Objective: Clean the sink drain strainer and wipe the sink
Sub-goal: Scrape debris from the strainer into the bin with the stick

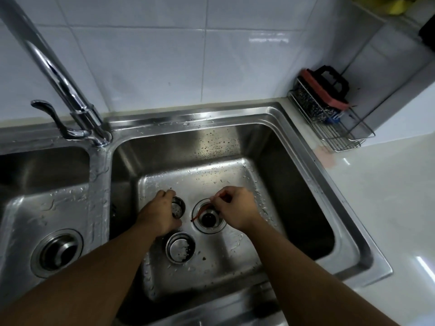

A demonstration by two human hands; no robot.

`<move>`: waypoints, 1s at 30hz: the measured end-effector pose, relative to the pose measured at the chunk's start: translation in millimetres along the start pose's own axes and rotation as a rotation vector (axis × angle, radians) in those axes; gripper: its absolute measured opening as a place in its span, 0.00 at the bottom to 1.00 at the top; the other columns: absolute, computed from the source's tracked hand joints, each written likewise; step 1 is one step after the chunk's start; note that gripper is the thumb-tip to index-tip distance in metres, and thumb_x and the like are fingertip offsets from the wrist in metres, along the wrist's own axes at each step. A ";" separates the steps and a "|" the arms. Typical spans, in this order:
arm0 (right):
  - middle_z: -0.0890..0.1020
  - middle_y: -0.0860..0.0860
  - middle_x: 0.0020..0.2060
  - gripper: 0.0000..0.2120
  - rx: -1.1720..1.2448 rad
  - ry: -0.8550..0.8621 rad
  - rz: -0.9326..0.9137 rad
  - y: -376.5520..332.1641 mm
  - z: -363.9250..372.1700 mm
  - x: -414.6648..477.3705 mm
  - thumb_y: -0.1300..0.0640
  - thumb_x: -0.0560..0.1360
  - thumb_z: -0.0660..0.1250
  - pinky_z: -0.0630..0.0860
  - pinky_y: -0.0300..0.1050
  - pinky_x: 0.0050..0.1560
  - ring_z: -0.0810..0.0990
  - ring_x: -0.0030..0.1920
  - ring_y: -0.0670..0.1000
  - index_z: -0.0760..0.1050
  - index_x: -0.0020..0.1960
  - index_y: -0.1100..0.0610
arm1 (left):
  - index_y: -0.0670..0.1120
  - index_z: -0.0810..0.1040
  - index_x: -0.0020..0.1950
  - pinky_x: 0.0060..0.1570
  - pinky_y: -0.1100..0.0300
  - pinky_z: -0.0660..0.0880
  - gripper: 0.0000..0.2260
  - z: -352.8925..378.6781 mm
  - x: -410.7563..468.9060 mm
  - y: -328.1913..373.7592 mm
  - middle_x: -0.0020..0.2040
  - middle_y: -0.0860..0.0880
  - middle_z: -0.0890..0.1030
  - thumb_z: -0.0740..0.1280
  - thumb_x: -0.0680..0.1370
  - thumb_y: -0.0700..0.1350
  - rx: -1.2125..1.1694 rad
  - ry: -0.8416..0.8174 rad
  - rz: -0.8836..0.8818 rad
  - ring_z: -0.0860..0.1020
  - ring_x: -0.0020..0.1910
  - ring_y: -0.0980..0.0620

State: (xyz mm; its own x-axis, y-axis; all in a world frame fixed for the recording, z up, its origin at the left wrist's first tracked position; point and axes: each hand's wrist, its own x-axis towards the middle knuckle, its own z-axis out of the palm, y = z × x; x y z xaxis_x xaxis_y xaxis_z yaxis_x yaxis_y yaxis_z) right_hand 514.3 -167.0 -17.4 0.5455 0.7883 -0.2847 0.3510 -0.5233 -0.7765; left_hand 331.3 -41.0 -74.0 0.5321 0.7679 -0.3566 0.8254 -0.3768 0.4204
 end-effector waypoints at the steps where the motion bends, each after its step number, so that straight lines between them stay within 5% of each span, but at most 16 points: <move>1: 0.85 0.46 0.37 0.06 0.002 0.008 -0.003 -0.6 -1.4 -2.5 0.49 0.75 0.72 0.83 0.42 0.40 0.84 0.37 0.45 0.82 0.42 0.50 | 0.51 0.65 0.73 0.59 0.51 0.76 0.39 -2.3 -1.1 0.2 0.68 0.49 0.69 0.79 0.66 0.51 -0.005 0.003 0.013 0.75 0.63 0.45; 8: 0.84 0.47 0.36 0.06 0.044 0.134 -0.025 -28.4 -33.3 -32.1 0.50 0.76 0.72 0.84 0.46 0.43 0.84 0.38 0.47 0.82 0.43 0.51 | 0.50 0.67 0.76 0.65 0.56 0.72 0.42 -40.8 -15.6 17.2 0.70 0.50 0.70 0.80 0.65 0.53 -0.032 0.045 0.160 0.73 0.67 0.48; 20: 0.84 0.44 0.35 0.06 0.045 0.469 -0.032 -77.0 -116.0 -145.1 0.45 0.75 0.71 0.79 0.35 0.35 0.82 0.35 0.43 0.81 0.42 0.46 | 0.49 0.72 0.72 0.63 0.61 0.70 0.39 -91.0 -78.4 115.2 0.67 0.53 0.74 0.81 0.63 0.50 -0.139 -0.010 0.668 0.74 0.64 0.53; 25: 0.84 0.45 0.33 0.05 0.057 0.603 0.015 -73.5 -145.8 -214.6 0.48 0.75 0.73 0.82 0.45 0.39 0.82 0.34 0.45 0.82 0.41 0.47 | 0.51 0.73 0.70 0.60 0.55 0.75 0.39 -89.6 -121.8 179.8 0.63 0.54 0.75 0.81 0.61 0.49 -0.176 -0.065 0.884 0.76 0.60 0.54; 30: 0.85 0.50 0.33 0.05 0.080 0.753 0.101 -35.9 -174.7 -287.6 0.51 0.74 0.74 0.82 0.50 0.42 0.84 0.35 0.52 0.85 0.43 0.52 | 0.51 0.75 0.68 0.57 0.60 0.77 0.36 -58.8 -171.5 250.4 0.59 0.55 0.77 0.80 0.61 0.49 -0.193 -0.167 1.063 0.78 0.56 0.55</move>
State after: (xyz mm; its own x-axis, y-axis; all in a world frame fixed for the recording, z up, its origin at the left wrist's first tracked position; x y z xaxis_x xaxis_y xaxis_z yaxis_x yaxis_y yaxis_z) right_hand 477.8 -431.5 190.6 0.9538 0.2893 0.0808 0.2308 -0.5335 -0.8137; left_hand 435.6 -236.6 141.5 0.9865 0.0126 0.1634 -0.1067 -0.7072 0.6989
